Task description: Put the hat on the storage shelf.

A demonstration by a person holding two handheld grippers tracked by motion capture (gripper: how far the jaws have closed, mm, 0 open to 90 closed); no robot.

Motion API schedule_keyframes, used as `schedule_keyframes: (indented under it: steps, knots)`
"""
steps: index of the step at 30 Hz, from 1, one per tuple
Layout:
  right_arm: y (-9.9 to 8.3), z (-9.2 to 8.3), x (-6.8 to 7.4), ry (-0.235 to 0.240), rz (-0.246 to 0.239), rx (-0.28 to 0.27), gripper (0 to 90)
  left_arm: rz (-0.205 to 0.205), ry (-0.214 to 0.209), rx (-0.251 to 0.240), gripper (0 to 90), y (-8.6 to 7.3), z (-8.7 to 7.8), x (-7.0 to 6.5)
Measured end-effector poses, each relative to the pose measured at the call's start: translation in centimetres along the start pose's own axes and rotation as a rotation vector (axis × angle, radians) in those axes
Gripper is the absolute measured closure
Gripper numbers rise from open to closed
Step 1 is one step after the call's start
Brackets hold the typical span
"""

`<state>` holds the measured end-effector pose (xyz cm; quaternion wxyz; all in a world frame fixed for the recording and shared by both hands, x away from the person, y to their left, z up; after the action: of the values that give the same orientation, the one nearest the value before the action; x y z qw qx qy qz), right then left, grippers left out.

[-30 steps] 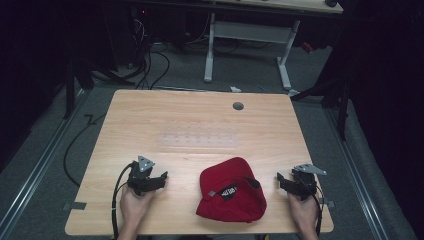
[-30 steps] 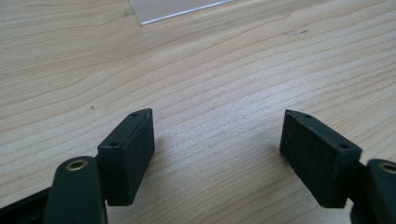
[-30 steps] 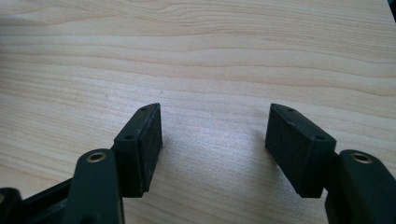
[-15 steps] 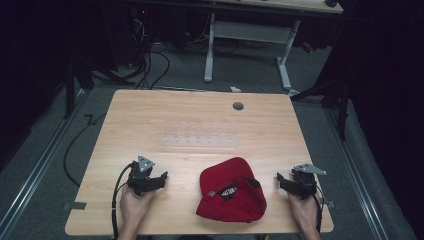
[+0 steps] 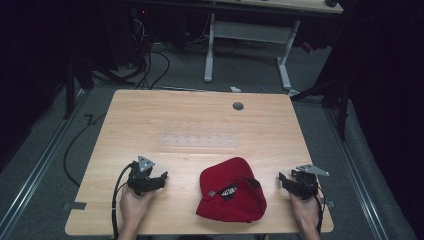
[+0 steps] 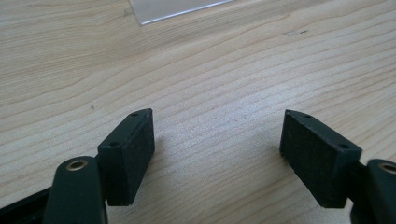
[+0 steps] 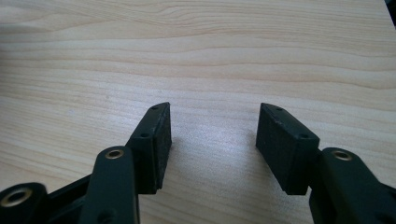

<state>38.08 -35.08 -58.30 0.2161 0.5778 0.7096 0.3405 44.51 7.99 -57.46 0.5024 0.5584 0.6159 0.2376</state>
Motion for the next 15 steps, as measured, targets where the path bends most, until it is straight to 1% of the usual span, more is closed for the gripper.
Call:
schedule_keyframes:
  steps: [5, 10, 11, 12, 15]
  knots:
    - [0.1, -0.5, 0.4, 0.023, 0.007, -0.016, 46.6, 0.0, 0.0, 0.0, 26.7, 0.0, 0.0, 0.0]
    - [0.4, -1.1, 1.1, 0.055, 0.01, -0.034, 46.9, -0.003, 0.0, -0.001, 26.7, 0.0, 0.0, 0.0]
    - [0.5, -1.4, 1.5, 0.07, 0.006, -0.041, 46.9, 0.0, 0.001, 0.0, 26.7, 0.0, 0.0, 0.0]
    - [0.5, -1.4, 1.5, 0.07, 0.006, -0.041, 46.9, -0.003, 0.0, -0.001, 26.7, 0.0, 0.0, 0.0]
    - [0.7, -1.9, 2.0, 0.095, -0.003, -0.057, 47.0, 0.0, 0.001, 0.0, 26.7, 0.0, 0.0, 0.0]
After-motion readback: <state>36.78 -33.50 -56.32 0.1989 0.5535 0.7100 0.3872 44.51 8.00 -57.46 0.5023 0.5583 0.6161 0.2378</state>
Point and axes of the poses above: each handheld gripper's, and its own axes: z roughly forward along the jaws, y roughly out of its top, x roughly to its left, the point moved 8 cm from there along z, roughly forward along the jaws, and after that the axes turned 6 degrees about y, right-handed, at the moved point
